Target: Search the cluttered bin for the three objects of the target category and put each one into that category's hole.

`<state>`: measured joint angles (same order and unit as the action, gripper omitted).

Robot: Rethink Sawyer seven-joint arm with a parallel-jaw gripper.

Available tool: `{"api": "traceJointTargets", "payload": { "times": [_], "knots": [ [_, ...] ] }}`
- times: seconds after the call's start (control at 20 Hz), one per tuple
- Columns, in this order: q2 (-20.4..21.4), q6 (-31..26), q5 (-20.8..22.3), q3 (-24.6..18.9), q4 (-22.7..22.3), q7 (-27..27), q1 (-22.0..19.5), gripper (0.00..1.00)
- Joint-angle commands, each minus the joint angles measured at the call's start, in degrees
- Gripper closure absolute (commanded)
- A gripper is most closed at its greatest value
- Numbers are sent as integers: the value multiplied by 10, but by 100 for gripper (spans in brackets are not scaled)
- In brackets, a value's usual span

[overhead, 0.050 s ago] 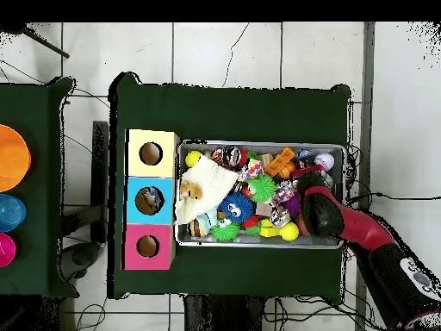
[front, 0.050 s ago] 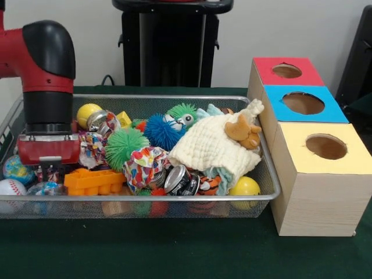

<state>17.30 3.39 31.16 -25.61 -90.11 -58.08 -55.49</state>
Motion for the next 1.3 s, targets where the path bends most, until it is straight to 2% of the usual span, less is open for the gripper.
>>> {"api": "traceJointTargets", "payload": {
  "times": [0.05,0.35,0.8,1.15,1.3],
  "knots": [
    [58,-90,-51,26,23,-108,56,100],
    [78,-117,-78,32,12,-120,62,100],
    [100,-216,-196,75,-24,-183,90,100],
    [97,-229,-253,112,-48,-187,108,100],
    [119,-249,-281,126,-58,-191,124,100]
  ]
}}
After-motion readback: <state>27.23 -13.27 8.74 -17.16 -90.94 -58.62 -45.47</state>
